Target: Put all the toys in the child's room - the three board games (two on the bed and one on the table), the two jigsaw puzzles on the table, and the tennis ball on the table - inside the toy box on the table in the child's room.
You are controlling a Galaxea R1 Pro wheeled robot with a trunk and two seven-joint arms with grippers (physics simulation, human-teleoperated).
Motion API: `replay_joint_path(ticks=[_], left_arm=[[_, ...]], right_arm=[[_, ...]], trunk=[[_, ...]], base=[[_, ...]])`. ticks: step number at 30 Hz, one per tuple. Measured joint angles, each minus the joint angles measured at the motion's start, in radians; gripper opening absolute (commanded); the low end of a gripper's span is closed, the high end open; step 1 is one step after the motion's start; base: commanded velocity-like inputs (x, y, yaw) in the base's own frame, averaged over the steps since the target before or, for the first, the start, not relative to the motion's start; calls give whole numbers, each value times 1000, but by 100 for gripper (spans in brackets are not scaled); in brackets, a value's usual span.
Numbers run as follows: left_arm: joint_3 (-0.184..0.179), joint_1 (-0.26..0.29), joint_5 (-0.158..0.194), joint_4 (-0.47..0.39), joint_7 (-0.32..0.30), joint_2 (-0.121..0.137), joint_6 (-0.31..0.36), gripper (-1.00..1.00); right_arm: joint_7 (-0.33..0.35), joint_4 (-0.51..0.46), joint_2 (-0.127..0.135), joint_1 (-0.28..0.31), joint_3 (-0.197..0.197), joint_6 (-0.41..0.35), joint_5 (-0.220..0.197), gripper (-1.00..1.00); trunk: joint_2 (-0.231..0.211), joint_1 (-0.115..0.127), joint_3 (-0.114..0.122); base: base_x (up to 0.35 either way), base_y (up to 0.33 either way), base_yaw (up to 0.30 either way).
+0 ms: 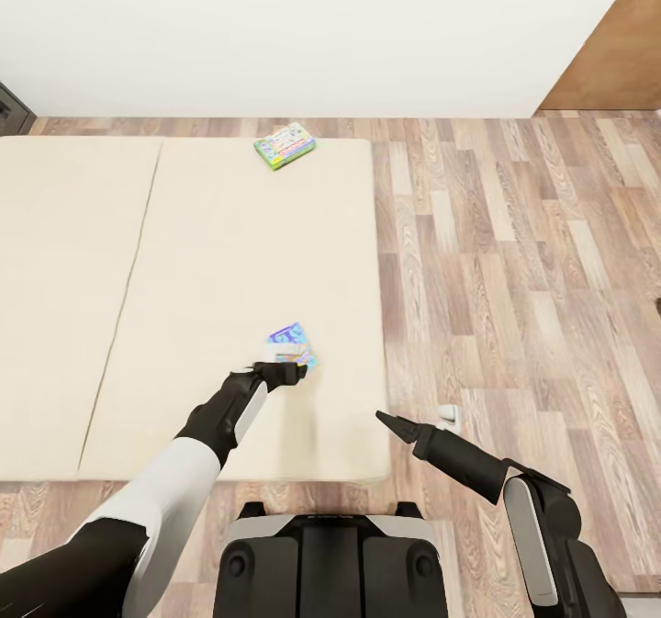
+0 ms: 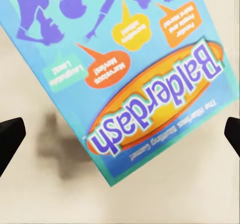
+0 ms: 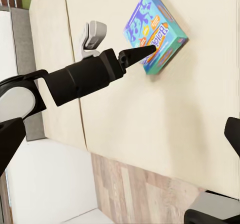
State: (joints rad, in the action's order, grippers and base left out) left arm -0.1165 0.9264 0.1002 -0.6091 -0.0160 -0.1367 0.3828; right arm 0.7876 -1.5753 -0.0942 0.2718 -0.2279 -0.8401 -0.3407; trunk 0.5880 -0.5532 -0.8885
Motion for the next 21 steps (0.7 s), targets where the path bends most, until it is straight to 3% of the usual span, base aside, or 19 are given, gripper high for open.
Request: replay_joint_path(ticks=[7,21], left_arm=[[1,0,0,0,0,1,-2,100],[1,0,0,0,0,1,-1,100]], right_arm=[[0,0,0,1,0,0,0,100],[0,0,0,0,0,0,0,100]], trunk=[[0,0,0],[0,0,0]], base=[[0,-162,0],[0,-19,0]])
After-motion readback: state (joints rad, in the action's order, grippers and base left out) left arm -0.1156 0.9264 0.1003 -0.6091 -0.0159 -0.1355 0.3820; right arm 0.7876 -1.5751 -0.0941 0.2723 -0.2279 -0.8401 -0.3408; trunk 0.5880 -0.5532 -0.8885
